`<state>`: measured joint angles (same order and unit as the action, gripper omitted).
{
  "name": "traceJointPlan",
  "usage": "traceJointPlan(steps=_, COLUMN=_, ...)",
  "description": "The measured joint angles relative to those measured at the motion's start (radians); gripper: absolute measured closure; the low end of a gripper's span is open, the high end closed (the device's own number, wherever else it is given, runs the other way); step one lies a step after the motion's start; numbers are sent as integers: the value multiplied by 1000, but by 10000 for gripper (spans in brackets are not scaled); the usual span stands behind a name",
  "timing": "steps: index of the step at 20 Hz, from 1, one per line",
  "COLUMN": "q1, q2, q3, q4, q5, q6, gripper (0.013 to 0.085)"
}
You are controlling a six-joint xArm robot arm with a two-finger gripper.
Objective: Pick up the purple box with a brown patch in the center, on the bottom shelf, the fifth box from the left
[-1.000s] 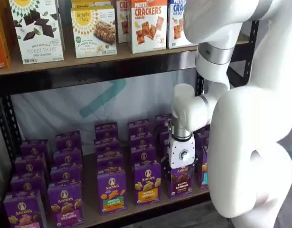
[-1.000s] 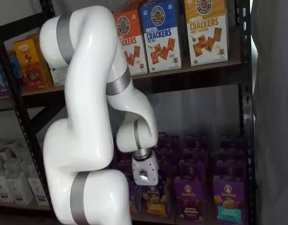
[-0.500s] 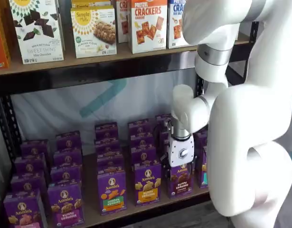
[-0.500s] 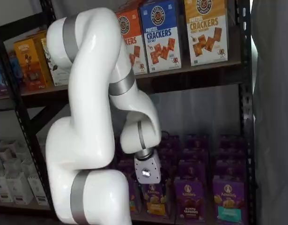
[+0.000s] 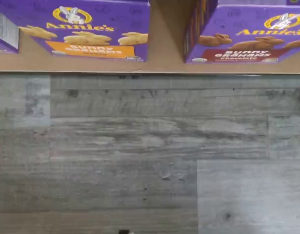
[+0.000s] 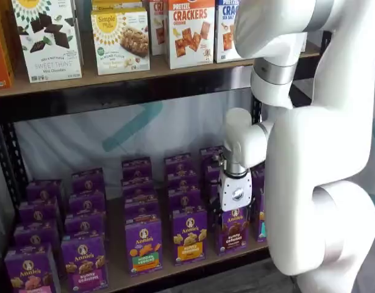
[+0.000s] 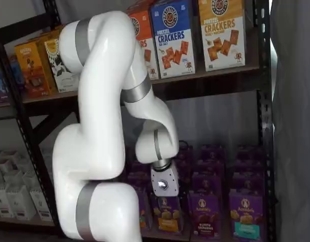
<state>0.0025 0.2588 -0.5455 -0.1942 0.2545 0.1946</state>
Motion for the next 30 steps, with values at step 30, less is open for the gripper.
traceJointPlan(steps=30, q1=-93, q2=334, q3=-364, q4=2, q5=-7, q6=-95, gripper=130)
